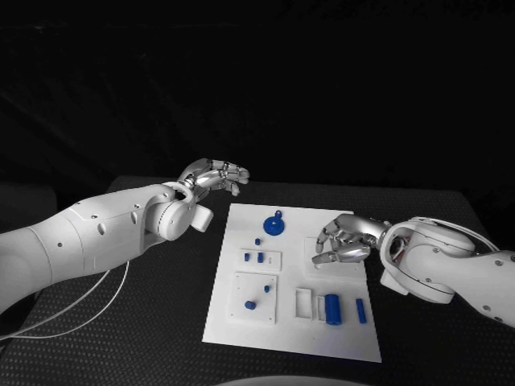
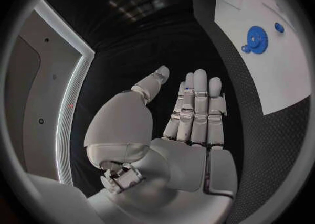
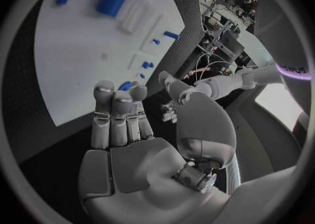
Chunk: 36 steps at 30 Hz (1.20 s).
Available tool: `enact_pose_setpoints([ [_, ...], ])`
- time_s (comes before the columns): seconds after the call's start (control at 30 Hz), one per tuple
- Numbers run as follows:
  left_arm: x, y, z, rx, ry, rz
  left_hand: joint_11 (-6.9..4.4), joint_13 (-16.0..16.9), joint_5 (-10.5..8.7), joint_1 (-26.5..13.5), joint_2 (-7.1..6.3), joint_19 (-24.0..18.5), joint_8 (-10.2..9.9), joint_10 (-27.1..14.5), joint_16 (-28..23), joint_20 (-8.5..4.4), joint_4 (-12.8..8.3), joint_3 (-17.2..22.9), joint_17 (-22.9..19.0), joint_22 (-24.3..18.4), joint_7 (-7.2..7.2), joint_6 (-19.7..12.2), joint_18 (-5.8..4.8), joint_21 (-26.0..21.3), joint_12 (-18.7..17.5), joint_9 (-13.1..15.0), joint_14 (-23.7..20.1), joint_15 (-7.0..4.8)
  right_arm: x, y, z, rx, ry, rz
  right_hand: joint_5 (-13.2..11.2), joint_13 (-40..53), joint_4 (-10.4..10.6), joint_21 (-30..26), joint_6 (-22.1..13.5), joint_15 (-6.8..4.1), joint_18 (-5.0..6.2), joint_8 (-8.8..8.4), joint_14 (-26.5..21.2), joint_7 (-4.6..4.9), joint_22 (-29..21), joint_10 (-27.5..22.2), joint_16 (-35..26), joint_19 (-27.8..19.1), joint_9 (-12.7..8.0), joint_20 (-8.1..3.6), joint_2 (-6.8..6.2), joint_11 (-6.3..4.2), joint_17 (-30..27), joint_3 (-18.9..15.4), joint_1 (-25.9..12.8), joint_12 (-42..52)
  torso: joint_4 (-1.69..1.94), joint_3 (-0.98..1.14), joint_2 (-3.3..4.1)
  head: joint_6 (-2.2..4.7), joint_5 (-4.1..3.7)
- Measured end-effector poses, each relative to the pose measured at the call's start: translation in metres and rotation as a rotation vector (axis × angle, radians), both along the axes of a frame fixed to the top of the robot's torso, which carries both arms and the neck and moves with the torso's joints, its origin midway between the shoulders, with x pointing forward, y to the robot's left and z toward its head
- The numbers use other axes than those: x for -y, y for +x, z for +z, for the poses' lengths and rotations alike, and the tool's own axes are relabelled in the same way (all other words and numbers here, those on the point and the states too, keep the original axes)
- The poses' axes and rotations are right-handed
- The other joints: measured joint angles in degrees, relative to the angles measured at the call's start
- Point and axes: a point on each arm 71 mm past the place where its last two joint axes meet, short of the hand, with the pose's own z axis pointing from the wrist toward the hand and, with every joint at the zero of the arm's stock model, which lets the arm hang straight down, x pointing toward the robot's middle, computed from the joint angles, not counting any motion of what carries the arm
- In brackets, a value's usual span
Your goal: Assemble the parts on the task board
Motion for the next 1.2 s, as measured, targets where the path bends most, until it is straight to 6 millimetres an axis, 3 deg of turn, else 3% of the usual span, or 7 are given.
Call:
enact_pose_setpoints([
  [0.2, -0.002, 0.000, -0.002, -0.003, 0.002, 0.004, 0.00, 0.0, 0.00, 0.0, 0.00, 0.0, 0.0, 0.0, 0.0, 0.00, 0.0, 0.0, 0.0, 0.1, 0.00, 0.0, 0.00, 0.0, 0.0, 0.0, 0.0, 0.00, 0.027, -0.021, -0.029, -0.243, -0.144, -0.023, -0.1, 2.7, 2.8, 1.1, 0.1, -0.04, 0.00, -0.59, 0.1, -0.13, 0.0, 0.0, 1.5, 0.0, 1.3, 0.00, 1.08, -0.02, 2.7, 2.8, -2.4, 2.9, -0.18, -0.01, -0.03, 0.01, -1.18],
  [0.4, -0.003, -0.002, -0.006, -0.011, 0.003, 0.005, 0.00, 0.0, 0.00, 0.0, 0.00, 0.0, 0.0, 0.0, 0.0, 0.00, 0.0, 0.0, 0.0, 0.0, 0.00, 0.0, 0.00, 0.0, 0.0, 0.0, 0.0, 0.00, 0.042, -0.037, -0.042, -0.366, -0.213, -0.077, -0.1, 4.7, 3.0, 2.4, 0.2, 0.00, -0.01, -0.84, 0.2, -0.18, 0.0, -0.1, 2.7, 0.3, 2.3, -0.10, 1.92, -0.05, 4.7, 3.0, -5.6, 5.5, -0.30, -0.07, -0.14, -0.11, -2.03],
  [0.63, -0.004, -0.003, -0.011, -0.021, 0.005, 0.008, 0.00, 0.0, 0.00, -0.2, 0.22, 0.0, 0.0, 0.0, 0.0, 0.00, 0.0, 0.0, 0.1, 0.1, 0.00, 0.0, -0.01, 0.0, 0.0, 0.0, 0.0, 0.00, 0.043, -0.045, -0.048, -0.421, -0.249, -0.127, -0.1, 5.3, 2.7, 2.9, 0.3, -0.09, -0.02, -1.35, 0.5, -0.28, 0.0, -0.1, 2.7, 0.7, 2.5, -0.12, 2.24, -0.06, 5.4, 1.2, -8.7, 5.8, -0.38, -0.15, -0.30, 0.24, -2.82],
  [0.9, -0.002, -0.004, -0.012, -0.023, 0.003, 0.003, -0.01, 0.0, 0.00, -0.2, 0.22, 0.0, 0.0, 0.0, 0.0, 0.00, 0.2, -0.2, 0.1, 0.1, 0.00, 0.0, -0.01, 0.0, 0.0, 0.0, 0.0, 0.00, 0.035, -0.048, -0.057, -0.422, -0.262, -0.154, -0.1, 5.6, 2.4, 3.1, 0.6, -0.25, -0.02, -1.64, 0.7, -0.82, 0.0, -0.1, 2.7, 0.8, 2.8, -0.19, 0.97, -0.07, 6.0, 1.3, -10.1, 5.7, -0.43, -0.16, -0.44, 0.04, -3.17],
  [1.2, -0.002, -0.004, -0.012, -0.024, 0.003, 0.003, -0.01, 0.0, 0.00, -0.2, 0.22, 0.0, 0.0, 0.0, 0.0, 0.00, 0.2, -0.2, 0.1, 0.2, 0.00, 0.0, -0.01, -0.2, 0.0, 0.0, 0.0, 0.00, 0.027, -0.047, -0.070, -0.430, -0.265, -0.163, -0.1, 6.0, 3.1, 3.1, 0.2, -0.18, -0.02, -2.98, 0.8, -0.37, 0.0, -0.3, 2.4, 0.8, 2.4, -0.20, -0.89, -0.29, 6.6, 2.0, -11.9, 5.7, -0.38, -0.19, -0.40, -0.26, -2.94],
])
